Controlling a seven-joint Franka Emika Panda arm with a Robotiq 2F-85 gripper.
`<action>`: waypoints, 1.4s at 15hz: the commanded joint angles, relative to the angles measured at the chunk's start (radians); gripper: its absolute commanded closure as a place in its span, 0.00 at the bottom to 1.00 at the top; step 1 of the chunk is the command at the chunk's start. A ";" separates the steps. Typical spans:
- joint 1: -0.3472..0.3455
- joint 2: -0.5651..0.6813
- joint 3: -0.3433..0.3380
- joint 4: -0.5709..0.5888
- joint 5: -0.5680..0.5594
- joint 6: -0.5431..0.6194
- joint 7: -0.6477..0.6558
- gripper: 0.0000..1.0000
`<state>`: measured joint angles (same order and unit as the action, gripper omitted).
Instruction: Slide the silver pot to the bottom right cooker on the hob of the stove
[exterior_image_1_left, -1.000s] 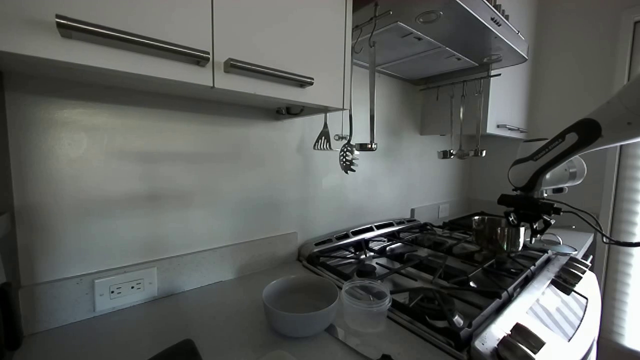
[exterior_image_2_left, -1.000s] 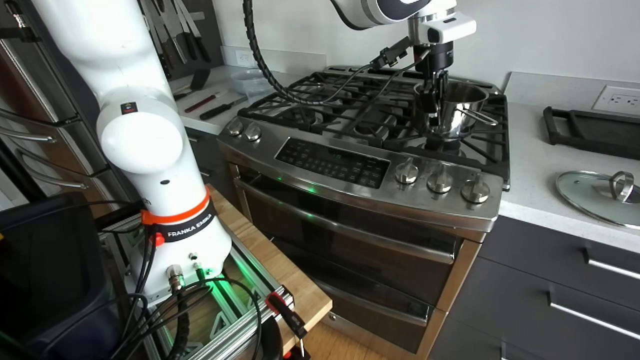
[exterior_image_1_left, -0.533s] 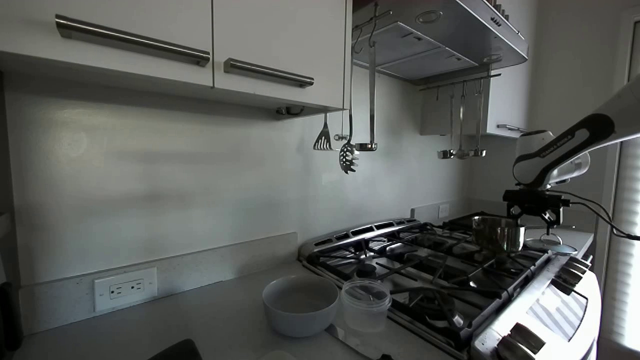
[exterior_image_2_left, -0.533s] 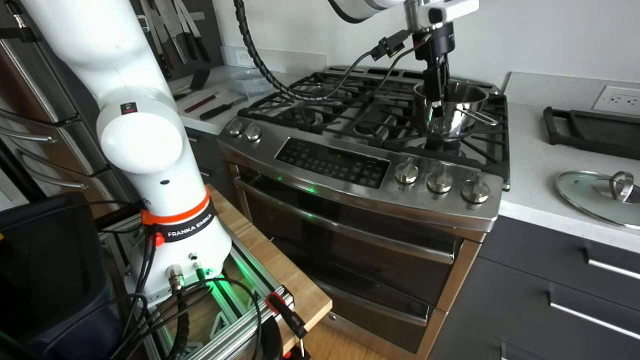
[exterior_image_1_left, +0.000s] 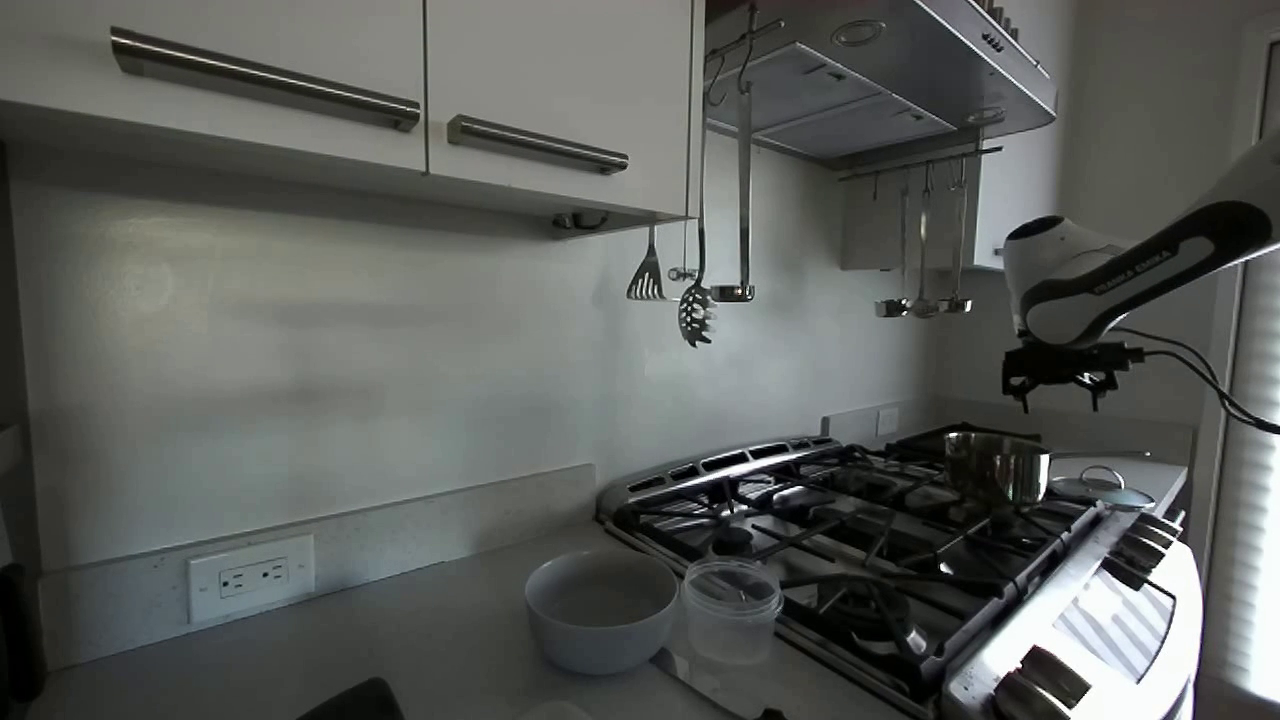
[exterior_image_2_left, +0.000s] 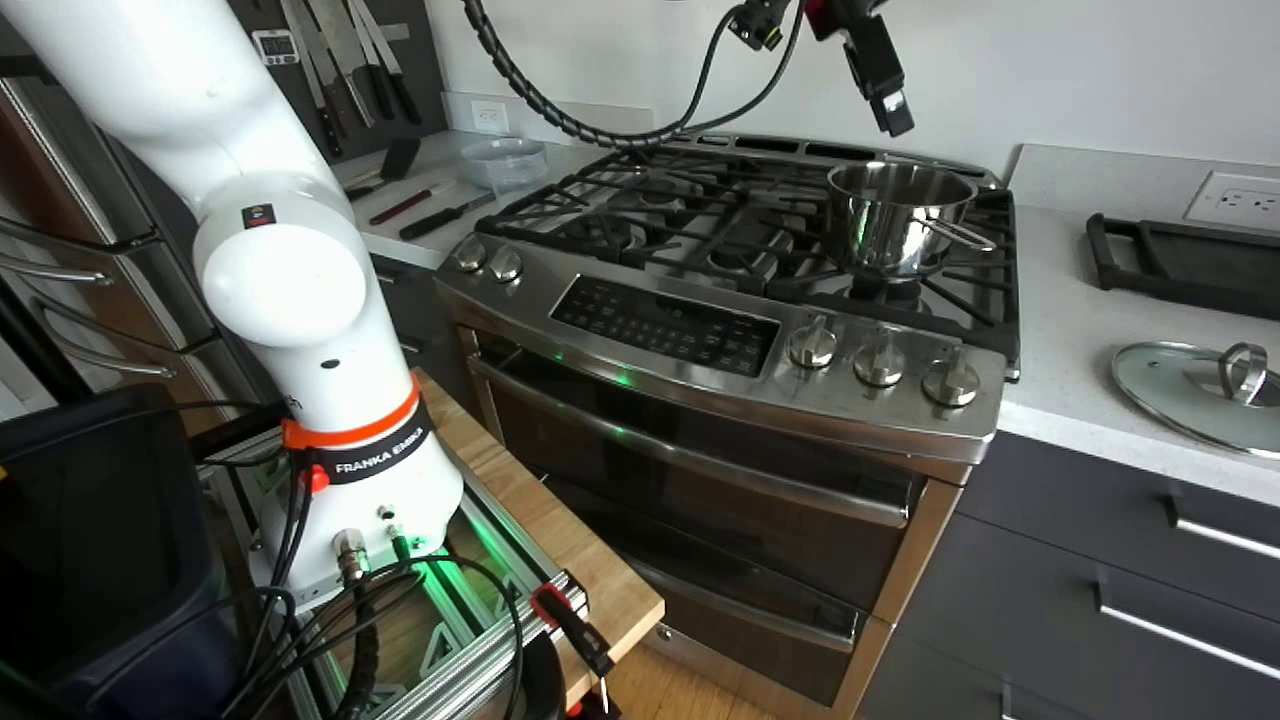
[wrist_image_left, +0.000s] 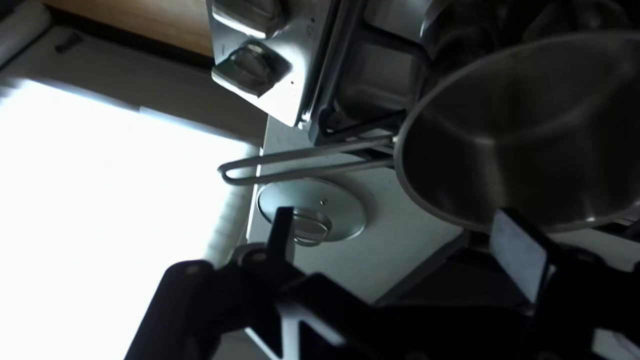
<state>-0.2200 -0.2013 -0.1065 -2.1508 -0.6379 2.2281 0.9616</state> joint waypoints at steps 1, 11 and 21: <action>0.020 -0.052 0.036 0.006 -0.047 -0.015 -0.069 0.00; 0.078 -0.091 0.117 0.132 0.141 -0.116 -0.120 0.00; 0.109 -0.027 0.148 0.293 0.296 -0.326 -0.122 0.00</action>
<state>-0.1203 -0.2675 0.0462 -1.9174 -0.3961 1.9736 0.8556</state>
